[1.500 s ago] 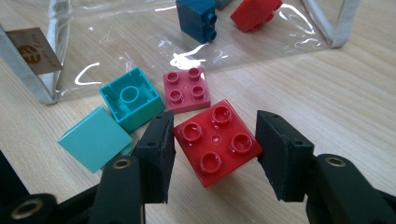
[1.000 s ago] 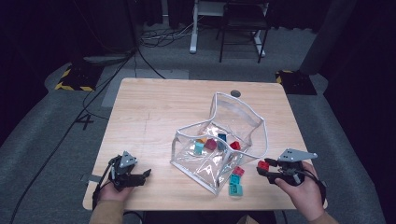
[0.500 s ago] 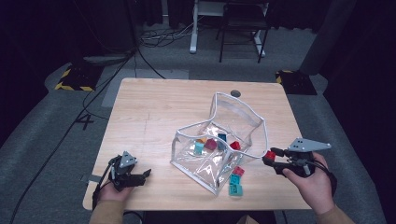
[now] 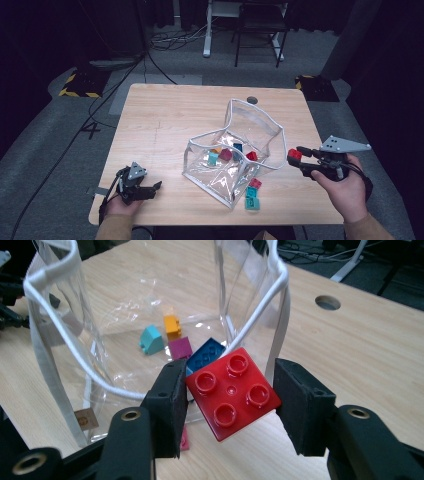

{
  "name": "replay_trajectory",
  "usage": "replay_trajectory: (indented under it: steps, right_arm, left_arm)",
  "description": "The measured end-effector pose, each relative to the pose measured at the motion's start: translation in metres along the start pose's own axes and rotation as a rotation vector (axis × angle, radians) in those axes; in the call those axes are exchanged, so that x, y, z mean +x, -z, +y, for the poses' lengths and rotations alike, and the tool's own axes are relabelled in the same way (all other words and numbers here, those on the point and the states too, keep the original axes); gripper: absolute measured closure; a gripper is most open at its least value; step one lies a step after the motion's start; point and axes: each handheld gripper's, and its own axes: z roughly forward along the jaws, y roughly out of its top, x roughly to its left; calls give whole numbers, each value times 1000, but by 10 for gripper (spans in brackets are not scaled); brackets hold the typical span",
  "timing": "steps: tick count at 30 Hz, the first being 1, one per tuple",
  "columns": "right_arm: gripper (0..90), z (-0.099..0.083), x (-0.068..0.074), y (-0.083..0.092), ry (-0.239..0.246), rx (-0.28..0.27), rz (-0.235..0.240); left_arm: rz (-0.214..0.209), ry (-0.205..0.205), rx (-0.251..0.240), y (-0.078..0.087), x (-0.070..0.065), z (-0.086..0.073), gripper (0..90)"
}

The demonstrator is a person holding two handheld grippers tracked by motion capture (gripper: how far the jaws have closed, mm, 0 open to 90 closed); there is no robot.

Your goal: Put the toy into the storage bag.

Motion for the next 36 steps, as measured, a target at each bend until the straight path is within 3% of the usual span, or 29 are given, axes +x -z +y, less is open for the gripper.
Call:
replay_trajectory:
  steps: [18, 27, 36]
  right_arm:
    - [494, 52, 3, -5, 54, -49, 27]
    - [494, 72, 12, -24, 84, -41, 67]
    - [494, 86, 16, -52, 71, -26, 88]
  left_arm:
    - [-2, 1, -3, 0, 0, 0, 223]
    - [-3, 1, -3, 0, 0, 0, 223]
    - [-3, 1, -2, 0, 0, 0, 223]
